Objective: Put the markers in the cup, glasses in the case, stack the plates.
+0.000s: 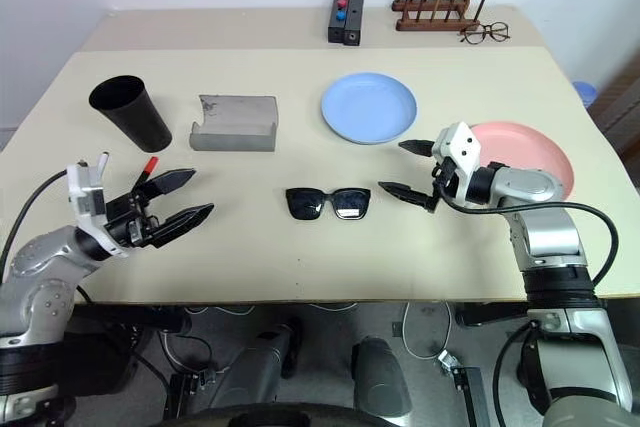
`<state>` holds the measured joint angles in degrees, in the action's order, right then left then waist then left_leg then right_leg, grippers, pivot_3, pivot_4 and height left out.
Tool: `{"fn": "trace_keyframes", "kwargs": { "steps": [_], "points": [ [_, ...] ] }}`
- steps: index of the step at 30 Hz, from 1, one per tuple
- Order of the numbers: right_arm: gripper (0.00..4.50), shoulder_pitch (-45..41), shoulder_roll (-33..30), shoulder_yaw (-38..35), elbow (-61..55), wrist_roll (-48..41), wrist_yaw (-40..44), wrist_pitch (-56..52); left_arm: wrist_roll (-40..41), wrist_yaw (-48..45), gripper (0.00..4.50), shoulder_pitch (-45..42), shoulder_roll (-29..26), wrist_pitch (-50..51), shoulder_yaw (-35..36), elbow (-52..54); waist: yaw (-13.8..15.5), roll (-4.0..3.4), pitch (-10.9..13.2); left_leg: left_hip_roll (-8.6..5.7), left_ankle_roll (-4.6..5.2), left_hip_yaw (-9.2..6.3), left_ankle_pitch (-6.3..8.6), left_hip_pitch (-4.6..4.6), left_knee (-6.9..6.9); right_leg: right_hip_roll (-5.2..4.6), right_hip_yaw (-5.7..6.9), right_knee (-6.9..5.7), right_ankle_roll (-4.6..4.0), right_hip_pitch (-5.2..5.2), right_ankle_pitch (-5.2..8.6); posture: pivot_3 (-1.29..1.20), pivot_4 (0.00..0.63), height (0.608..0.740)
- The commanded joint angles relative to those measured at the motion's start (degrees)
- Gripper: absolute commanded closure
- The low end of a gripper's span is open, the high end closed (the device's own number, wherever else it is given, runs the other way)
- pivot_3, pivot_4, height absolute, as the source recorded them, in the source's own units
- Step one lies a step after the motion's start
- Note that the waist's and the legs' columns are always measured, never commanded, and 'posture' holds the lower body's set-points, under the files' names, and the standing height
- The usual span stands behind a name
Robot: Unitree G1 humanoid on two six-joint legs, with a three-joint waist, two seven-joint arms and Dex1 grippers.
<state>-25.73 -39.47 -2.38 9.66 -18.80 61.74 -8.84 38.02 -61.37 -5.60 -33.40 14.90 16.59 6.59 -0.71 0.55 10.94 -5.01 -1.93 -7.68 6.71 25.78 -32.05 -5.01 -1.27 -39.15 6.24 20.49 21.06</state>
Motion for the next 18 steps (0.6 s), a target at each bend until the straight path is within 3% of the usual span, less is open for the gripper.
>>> {"fn": "trace_keyframes", "kwargs": {
  "steps": [1, 9, 18],
  "points": [
    [0.02, -0.02, -0.32, -1.27, -2.43, -0.41, -0.61, 0.12, -1.77, 1.11, 0.00, -2.34, -0.13, -2.83, 0.41, -1.05, 0.03, 0.00, 0.00, 0.00, 0.00, 0.00, 0.00, 0.00, 0.00, 0.00, 0.00, 0.01, 0.00, 0.00, 0.00, 0.00, 0.150, 0.737],
    [0.02, -0.15, 2.34, 0.38, -3.91, -0.06, -2.36, 0.53, -2.81, 4.00, 0.00, -2.53, -3.65, -3.34, 4.85, -4.27, -0.40, 0.00, 0.00, 0.03, 0.01, 0.00, 0.00, 0.00, 0.03, 0.03, 0.01, 0.02, 0.15, 0.02, -0.08, 0.00, 0.150, 0.737],
    [0.02, -4.47, 11.05, 4.58, -10.57, -3.18, -5.41, -6.63, -7.02, 11.77, 0.00, -1.63, -9.96, -3.01, 11.72, -8.33, -0.02, -0.01, 0.01, 0.02, -0.07, -0.04, 0.05, 0.03, 0.06, 0.02, -0.02, 0.02, 0.02, 0.08, -0.01, 0.00, 0.150, 0.737]
  ]
}}
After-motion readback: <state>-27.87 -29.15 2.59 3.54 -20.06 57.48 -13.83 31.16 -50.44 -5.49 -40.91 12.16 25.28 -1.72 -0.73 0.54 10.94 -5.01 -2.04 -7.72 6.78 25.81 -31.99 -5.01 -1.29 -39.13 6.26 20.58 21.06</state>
